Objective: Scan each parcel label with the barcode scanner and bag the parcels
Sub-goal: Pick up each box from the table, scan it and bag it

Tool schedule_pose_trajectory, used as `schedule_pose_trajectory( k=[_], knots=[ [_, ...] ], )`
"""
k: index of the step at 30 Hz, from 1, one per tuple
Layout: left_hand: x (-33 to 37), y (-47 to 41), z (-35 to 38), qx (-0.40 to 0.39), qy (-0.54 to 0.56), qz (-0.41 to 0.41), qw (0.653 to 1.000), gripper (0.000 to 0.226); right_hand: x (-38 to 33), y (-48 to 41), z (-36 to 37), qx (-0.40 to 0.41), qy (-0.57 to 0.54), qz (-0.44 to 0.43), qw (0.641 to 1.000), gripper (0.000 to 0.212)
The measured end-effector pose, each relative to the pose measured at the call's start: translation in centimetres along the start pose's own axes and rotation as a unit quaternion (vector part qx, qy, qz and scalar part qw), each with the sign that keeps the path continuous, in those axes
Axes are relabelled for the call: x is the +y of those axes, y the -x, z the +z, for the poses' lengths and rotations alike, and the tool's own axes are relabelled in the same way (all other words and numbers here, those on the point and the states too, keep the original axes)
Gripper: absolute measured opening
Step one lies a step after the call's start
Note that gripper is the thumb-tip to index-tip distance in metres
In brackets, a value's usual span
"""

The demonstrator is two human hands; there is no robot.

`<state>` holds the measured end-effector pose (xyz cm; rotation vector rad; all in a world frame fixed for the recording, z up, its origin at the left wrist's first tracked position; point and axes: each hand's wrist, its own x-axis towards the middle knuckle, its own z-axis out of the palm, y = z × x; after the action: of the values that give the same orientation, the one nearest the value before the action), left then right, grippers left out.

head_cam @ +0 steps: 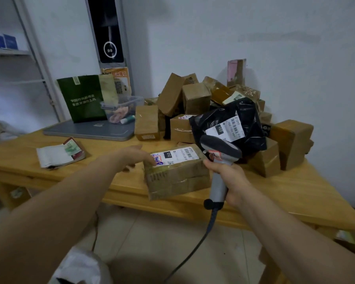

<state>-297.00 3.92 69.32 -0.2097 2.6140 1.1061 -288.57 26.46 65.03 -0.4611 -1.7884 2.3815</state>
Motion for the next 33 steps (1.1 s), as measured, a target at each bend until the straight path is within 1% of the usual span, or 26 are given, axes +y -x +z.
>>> schedule_pose_trajectory(
  k=[2,4,5,9,11,13,16,17,18,19,20,21,22,24,25,27,29,31,33],
  knots=[
    [0.4,0.2,0.2,-0.015,0.023,0.05,0.998,0.088,0.3,0.6,0.4,-0.009,-0.016,0.004,1.0,0.025],
    [0.4,0.1,0.6,-0.034,0.043,0.084,0.995,0.076,0.6,1.2,0.8,-0.038,-0.045,0.025,0.998,0.02],
    [0.3,-0.1,0.8,-0.027,0.041,0.09,0.995,0.067,0.7,1.5,1.1,-0.05,-0.055,0.038,0.997,0.02],
    [-0.4,0.2,1.4,-0.006,0.05,0.06,0.997,0.026,0.7,1.7,1.4,-0.067,-0.068,0.052,0.994,0.026],
    [-1.0,0.7,2.0,-0.018,0.113,0.024,0.993,0.017,0.7,1.9,1.2,-0.079,-0.076,0.05,0.993,0.02],
    [-2.1,1.6,2.3,-0.052,0.212,-0.02,0.976,0.02,0.6,2.3,1.1,-0.098,-0.076,0.048,0.991,0.018],
    [-3.7,2.7,2.3,-0.106,0.282,-0.061,0.952,0.027,0.7,2.7,1.2,-0.113,-0.058,0.035,0.991,0.024],
    [-4.1,2.9,2.1,-0.128,0.307,-0.07,0.94,0.037,0.8,2.9,1.2,-0.114,-0.057,0.034,0.991,0.024],
    [-4.4,3.1,2.0,-0.144,0.333,-0.076,0.929,0.054,1.0,3.0,1.3,-0.114,-0.059,0.034,0.991,0.024],
    [-4.7,3.2,1.9,-0.151,0.346,-0.078,0.923,0.07,1.0,3.2,1.3,-0.114,-0.063,0.033,0.991,0.024],
    [-4.9,3.4,1.9,-0.162,0.349,-0.077,0.92,0.079,1.1,3.3,1.4,-0.117,-0.065,0.031,0.991,0.023],
    [-4.9,3.9,1.8,-0.166,0.343,-0.071,0.922,0.078,1.1,3.6,1.5,-0.121,-0.068,0.032,0.99,0.023],
    [-5.0,4.4,1.6,-0.165,0.335,-0.065,0.925,0.07,1.1,3.7,1.7,-0.124,-0.07,0.035,0.989,0.023],
    [-5.0,5.3,1.2,-0.146,0.331,-0.054,0.931,0.058,1.1,4.2,2.1,-0.127,-0.073,0.044,0.988,0.02],
    [-5.0,5.6,0.9,-0.129,0.331,-0.044,0.934,0.057,1.0,4.5,2.4,-0.125,-0.073,0.045,0.988,0.019],
    [-5.1,6.0,0.2,-0.088,0.332,-0.018,0.939,0.06,0.9,4.8,2.9,-0.11,-0.056,0.033,0.992,0.024],
    [-5.3,6.4,-0.6,-0.047,0.335,0.005,0.941,0.062,0.9,5.2,3.1,-0.103,-0.009,0.002,0.995,0.029],
    [-5.7,6.5,-1.6,-0.006,0.344,0.018,0.939,0.064,0.8,5.9,3.4,-0.132,0.029,-0.002,0.991,0.025],
    [-6.0,6.5,-2.4,0.035,0.336,0.029,0.941,0.065,0.7,6.8,3.8,-0.162,0.036,0.018,0.986,0.024]
  ],
)
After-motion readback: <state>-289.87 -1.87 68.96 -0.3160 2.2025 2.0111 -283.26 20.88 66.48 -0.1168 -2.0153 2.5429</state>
